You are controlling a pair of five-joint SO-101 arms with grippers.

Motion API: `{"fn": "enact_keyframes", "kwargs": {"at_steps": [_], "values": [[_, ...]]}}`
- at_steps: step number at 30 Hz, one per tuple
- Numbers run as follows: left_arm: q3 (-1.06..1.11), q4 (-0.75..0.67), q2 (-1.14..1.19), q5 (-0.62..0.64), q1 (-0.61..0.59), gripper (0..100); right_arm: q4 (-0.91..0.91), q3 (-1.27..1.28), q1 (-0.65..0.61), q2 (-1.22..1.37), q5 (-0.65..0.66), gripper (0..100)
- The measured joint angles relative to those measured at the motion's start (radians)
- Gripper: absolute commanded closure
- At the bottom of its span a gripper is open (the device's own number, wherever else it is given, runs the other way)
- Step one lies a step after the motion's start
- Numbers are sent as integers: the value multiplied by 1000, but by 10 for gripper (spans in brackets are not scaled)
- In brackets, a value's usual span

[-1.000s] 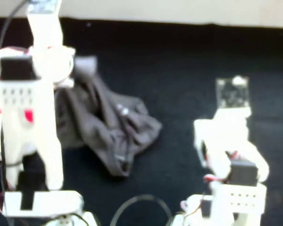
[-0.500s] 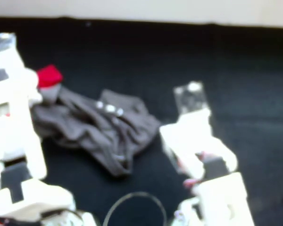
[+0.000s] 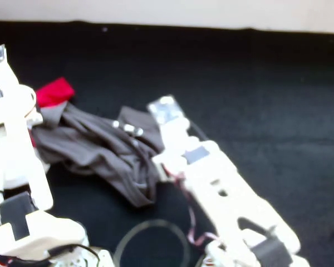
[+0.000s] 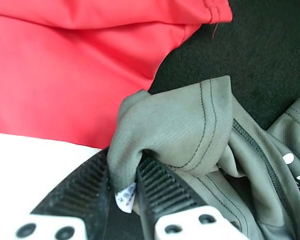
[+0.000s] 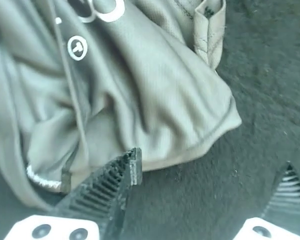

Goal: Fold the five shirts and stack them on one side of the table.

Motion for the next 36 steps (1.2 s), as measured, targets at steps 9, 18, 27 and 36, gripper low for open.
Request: {"fn": "enact_keyframes", "kwargs": {"at_steps": [9,18,27,36], "values": [[0,0,0,0,0,989,-8,-187,0,322,0,940],[44,5,0,2,43,990,-8,-276,48,440,0,992],[61,74,0,0,322,991,23,-282,344,276,60,992],[-97,160,-117,2,565,989,132,-282,591,-91,216,992]]}}
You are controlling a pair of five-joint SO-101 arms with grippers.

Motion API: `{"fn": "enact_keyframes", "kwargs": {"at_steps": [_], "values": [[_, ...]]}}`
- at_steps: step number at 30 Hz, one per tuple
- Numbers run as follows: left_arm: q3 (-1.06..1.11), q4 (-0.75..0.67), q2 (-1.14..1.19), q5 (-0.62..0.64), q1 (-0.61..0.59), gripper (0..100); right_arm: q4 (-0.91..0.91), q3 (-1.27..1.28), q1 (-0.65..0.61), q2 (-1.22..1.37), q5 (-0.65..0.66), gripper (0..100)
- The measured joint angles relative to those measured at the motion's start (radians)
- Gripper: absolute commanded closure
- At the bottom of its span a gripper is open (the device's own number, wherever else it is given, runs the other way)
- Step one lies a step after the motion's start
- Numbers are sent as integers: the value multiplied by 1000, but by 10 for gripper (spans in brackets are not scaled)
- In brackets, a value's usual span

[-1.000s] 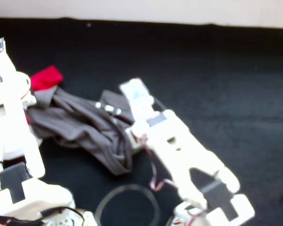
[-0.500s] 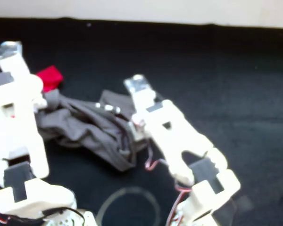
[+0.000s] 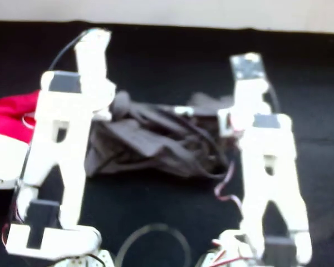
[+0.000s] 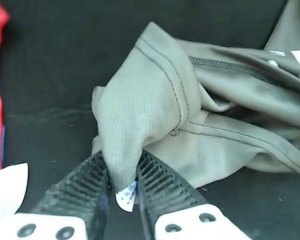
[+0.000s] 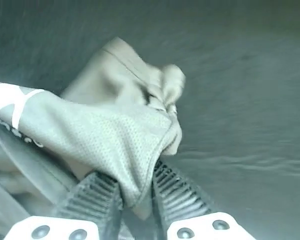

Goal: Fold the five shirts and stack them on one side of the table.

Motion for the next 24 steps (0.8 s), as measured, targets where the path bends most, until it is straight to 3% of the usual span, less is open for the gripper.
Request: {"fn": "enact_keyframes", "kwargs": {"at_steps": [6,10,14,17,24], "values": [[-26,72,-110,-2,161,989,60,0,78,-199,77,992],[-5,103,-124,-2,186,950,64,0,127,-258,106,992],[129,68,-121,-2,152,838,64,0,163,-238,110,992],[261,-11,-78,-2,107,820,64,0,166,-160,110,984],[377,-239,3,-2,-20,820,18,-11,167,58,110,762]]}}
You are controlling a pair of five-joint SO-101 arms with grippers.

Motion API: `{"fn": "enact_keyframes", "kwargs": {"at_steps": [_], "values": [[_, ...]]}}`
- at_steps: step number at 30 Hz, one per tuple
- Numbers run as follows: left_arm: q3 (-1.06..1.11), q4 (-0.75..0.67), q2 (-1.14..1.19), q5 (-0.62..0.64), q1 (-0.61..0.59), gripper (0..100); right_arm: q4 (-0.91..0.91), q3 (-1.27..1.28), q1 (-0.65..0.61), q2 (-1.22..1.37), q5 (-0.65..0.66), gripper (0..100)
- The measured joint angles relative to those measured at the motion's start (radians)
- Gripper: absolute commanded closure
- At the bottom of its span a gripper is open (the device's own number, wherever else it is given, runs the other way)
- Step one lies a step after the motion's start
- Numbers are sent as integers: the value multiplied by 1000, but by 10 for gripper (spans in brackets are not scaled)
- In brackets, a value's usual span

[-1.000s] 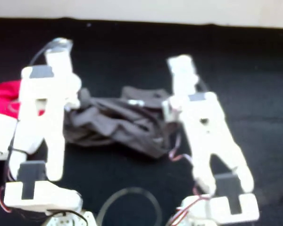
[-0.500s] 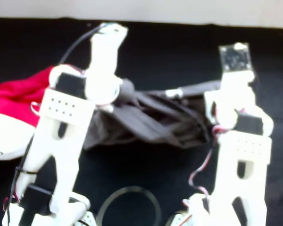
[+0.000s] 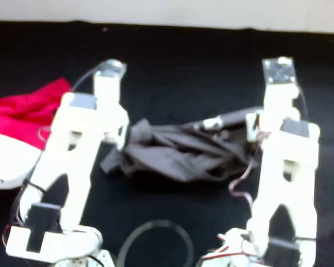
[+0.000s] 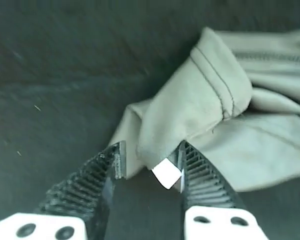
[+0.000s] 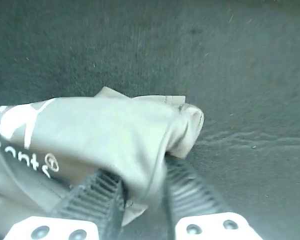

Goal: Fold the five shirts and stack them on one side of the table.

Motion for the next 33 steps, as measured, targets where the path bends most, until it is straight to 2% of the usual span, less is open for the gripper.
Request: {"fn": "enact_keyframes", "kwargs": {"at_steps": [3,12,19,23,28,33], "values": [[3,-14,6,0,-35,821,14,-38,0,3,0,706],[2,78,6,0,-55,821,150,-123,-2,-127,0,704],[-167,140,9,0,-54,819,265,-123,-46,-198,0,704],[-222,140,17,-8,8,819,315,-123,-77,-215,0,704],[-226,120,74,-150,146,820,364,-123,-83,-252,0,704],[-226,55,229,-198,149,819,430,-123,-83,-316,0,704]]}}
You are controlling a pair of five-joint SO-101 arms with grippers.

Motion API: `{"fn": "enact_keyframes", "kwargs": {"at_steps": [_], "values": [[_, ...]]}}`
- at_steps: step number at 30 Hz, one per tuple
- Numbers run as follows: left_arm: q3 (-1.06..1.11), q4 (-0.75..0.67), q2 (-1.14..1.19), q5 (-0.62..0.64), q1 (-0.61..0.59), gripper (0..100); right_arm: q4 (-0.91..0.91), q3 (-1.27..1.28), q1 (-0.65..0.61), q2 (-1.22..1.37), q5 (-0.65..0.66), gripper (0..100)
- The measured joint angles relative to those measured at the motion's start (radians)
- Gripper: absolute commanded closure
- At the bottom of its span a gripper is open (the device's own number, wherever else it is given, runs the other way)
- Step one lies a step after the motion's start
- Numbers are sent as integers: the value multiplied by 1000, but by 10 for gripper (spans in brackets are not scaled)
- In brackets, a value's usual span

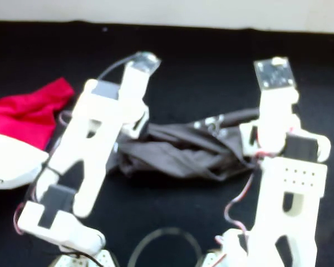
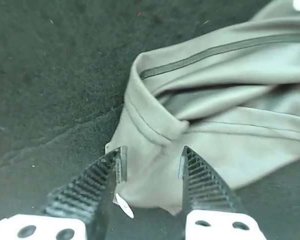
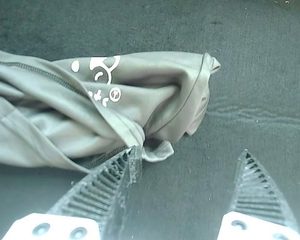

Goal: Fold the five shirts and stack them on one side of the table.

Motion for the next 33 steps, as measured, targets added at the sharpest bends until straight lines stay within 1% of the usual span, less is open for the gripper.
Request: {"fn": "enact_keyframes", "kwargs": {"at_steps": [4,8,9,10,12,14,16,18,21,24,27,31,33], "values": [[-46,-23,127,0,-14,822,43,0,0,-41,0,704],[-123,-23,206,0,-17,826,60,5,0,-44,0,704],[-140,-23,212,0,-17,846,60,21,-2,-46,0,705],[-152,-23,213,0,-17,887,58,43,-6,-51,0,705],[-181,-23,213,0,-17,997,44,109,-28,-54,0,706],[-204,-21,213,0,-17,975,26,183,-48,-54,0,706],[-230,-11,213,0,-23,994,-3,256,-78,-54,0,706],[-258,15,213,0,-29,990,-34,321,-109,-52,0,706],[-295,49,193,0,-29,990,-81,411,-195,-52,-12,706],[-339,78,157,0,-46,990,-153,493,-305,-52,-44,704],[-376,83,121,0,-81,990,-281,586,-390,-54,-97,686],[-408,83,84,0,-138,990,-494,717,-414,-52,-175,565],[-408,83,71,0,-153,990,-585,764,-417,-51,-219,565]]}}
